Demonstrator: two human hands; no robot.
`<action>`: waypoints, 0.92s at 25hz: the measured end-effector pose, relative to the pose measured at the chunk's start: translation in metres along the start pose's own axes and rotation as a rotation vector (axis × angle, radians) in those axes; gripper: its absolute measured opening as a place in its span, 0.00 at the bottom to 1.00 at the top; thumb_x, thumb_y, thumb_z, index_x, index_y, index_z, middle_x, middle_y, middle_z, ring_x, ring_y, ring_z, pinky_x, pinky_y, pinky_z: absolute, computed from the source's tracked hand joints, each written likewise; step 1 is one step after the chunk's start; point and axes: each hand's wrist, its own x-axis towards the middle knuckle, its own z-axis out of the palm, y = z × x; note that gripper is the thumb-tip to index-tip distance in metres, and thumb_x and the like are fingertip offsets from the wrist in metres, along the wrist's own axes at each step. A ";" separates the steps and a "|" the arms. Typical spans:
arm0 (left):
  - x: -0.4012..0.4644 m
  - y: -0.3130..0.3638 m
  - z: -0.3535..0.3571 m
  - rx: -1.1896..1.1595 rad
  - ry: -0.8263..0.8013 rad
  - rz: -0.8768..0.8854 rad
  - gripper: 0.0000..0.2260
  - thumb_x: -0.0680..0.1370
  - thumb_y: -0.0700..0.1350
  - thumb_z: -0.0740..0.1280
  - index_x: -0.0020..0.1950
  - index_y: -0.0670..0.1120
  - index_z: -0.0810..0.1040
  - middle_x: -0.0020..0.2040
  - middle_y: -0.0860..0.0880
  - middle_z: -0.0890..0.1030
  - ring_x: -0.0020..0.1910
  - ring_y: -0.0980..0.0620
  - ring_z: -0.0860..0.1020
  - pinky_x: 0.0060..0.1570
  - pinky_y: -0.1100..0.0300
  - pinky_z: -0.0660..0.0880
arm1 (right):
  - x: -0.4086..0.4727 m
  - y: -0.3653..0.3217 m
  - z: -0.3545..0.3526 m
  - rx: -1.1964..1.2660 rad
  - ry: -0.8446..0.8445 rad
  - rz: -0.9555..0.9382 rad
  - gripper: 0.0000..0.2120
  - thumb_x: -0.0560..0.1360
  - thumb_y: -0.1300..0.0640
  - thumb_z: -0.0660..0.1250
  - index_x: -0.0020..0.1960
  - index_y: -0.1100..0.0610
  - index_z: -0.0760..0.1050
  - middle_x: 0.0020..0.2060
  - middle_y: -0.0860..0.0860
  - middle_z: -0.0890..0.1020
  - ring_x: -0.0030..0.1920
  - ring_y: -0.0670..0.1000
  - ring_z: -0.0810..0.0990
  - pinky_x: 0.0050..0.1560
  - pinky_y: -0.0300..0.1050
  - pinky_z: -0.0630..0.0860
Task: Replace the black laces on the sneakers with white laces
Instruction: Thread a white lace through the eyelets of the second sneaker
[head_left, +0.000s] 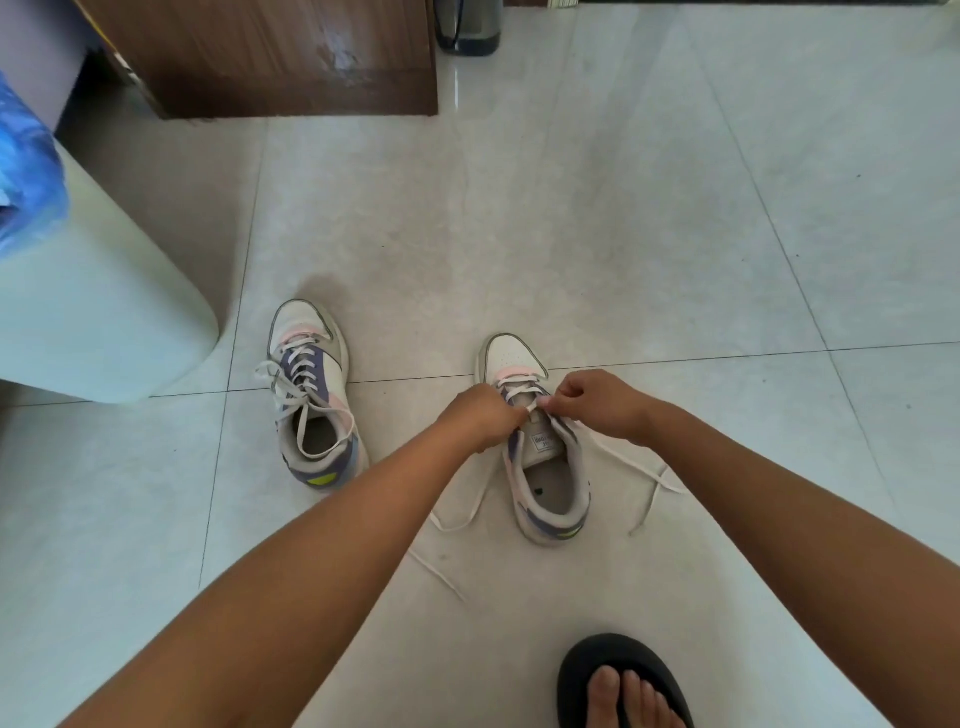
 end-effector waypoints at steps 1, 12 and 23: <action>0.001 -0.001 0.000 0.010 -0.010 0.002 0.13 0.78 0.51 0.63 0.43 0.41 0.74 0.41 0.42 0.78 0.39 0.45 0.76 0.39 0.59 0.72 | -0.001 0.000 -0.001 0.006 -0.012 -0.007 0.13 0.75 0.51 0.68 0.39 0.58 0.69 0.34 0.49 0.72 0.35 0.47 0.67 0.34 0.38 0.63; -0.013 -0.038 -0.019 -0.309 -0.155 0.060 0.12 0.81 0.44 0.61 0.41 0.42 0.78 0.27 0.49 0.71 0.25 0.54 0.71 0.32 0.63 0.70 | -0.011 0.013 -0.015 0.151 -0.067 0.053 0.11 0.75 0.51 0.68 0.38 0.56 0.78 0.37 0.50 0.79 0.36 0.47 0.71 0.38 0.38 0.71; -0.006 -0.041 -0.006 -0.856 -0.057 -0.092 0.09 0.76 0.37 0.60 0.36 0.43 0.73 0.35 0.47 0.73 0.36 0.51 0.73 0.40 0.57 0.72 | -0.012 0.012 -0.002 0.668 -0.075 0.177 0.07 0.78 0.59 0.64 0.41 0.59 0.75 0.45 0.54 0.79 0.49 0.53 0.77 0.52 0.49 0.76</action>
